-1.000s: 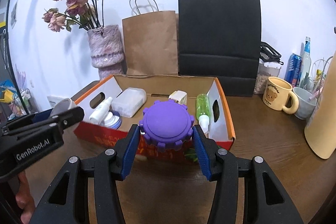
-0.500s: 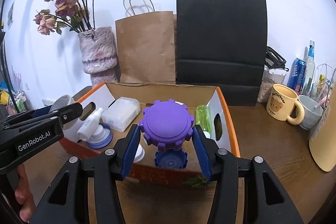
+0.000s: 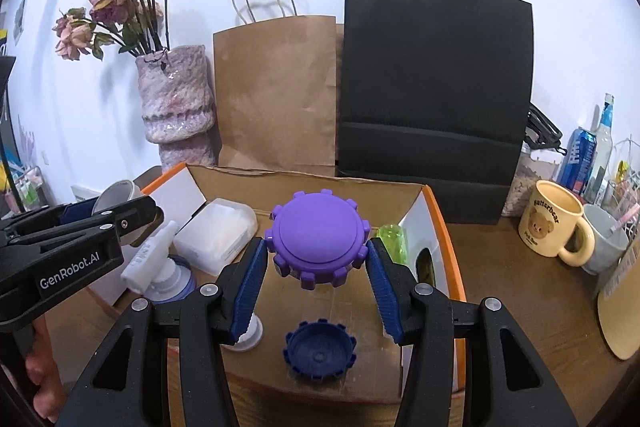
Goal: Organize rigid objects
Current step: 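Carry the tape roll and purple cap into the box with both grippers, then open the left gripper releasing the tape roll while the right gripper releases the purple cap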
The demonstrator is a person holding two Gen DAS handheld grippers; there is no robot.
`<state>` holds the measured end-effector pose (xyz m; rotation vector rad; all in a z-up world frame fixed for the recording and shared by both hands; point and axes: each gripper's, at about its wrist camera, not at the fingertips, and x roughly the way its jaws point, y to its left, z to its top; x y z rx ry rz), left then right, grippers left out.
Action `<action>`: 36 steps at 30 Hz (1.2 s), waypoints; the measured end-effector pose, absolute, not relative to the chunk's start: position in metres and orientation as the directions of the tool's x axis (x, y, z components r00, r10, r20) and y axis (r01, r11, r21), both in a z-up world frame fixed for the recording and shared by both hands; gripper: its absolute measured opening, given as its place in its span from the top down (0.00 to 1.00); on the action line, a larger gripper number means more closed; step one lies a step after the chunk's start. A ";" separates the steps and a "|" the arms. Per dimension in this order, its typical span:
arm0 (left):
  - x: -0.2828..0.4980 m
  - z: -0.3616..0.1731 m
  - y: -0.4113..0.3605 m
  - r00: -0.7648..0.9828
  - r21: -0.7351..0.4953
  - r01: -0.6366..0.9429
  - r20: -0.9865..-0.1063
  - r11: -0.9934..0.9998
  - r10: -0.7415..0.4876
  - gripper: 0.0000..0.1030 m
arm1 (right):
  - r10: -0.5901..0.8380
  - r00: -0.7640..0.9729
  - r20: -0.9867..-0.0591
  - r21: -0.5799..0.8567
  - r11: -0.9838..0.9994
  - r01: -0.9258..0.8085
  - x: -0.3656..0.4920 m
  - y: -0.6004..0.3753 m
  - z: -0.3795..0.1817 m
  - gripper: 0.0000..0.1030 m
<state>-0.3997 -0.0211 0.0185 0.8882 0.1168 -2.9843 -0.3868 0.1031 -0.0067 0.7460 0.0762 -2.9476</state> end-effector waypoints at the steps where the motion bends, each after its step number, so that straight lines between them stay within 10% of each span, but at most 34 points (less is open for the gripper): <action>1: -0.402 0.018 -0.021 -0.836 -0.062 0.045 -0.548 -0.997 -0.004 0.61 | -0.084 -0.875 -0.477 -0.027 -0.994 0.110 -0.389 0.102 -0.007 0.46; 12: -0.420 0.010 -0.025 -0.826 -0.028 0.055 -0.563 -0.998 -0.030 0.60 | -0.076 -0.859 -0.506 -0.038 -0.993 0.111 -0.406 0.103 -0.013 0.46; 15: -0.419 0.011 -0.029 -0.830 -0.033 0.063 -0.557 -0.997 -0.035 0.34 | -0.048 -0.854 -0.519 -0.059 -0.994 0.092 -0.408 0.103 -0.017 0.40; 17: -0.415 0.015 -0.032 -0.847 -0.029 0.075 -0.529 -0.997 -0.049 0.21 | -0.040 -0.852 -0.523 -0.062 -0.994 0.085 -0.408 0.105 -0.017 0.11; 19: -0.412 0.018 -0.036 -0.857 -0.032 0.084 -0.512 -0.996 -0.056 0.00 | -0.038 -0.858 -0.513 -0.060 -0.995 0.080 -0.405 0.107 -0.016 0.06; 36: -0.408 0.017 -0.040 -0.858 -0.047 0.093 -0.511 -0.995 -0.056 0.00 | -0.042 -0.862 -0.505 -0.064 -0.994 0.086 -0.401 0.106 -0.014 0.05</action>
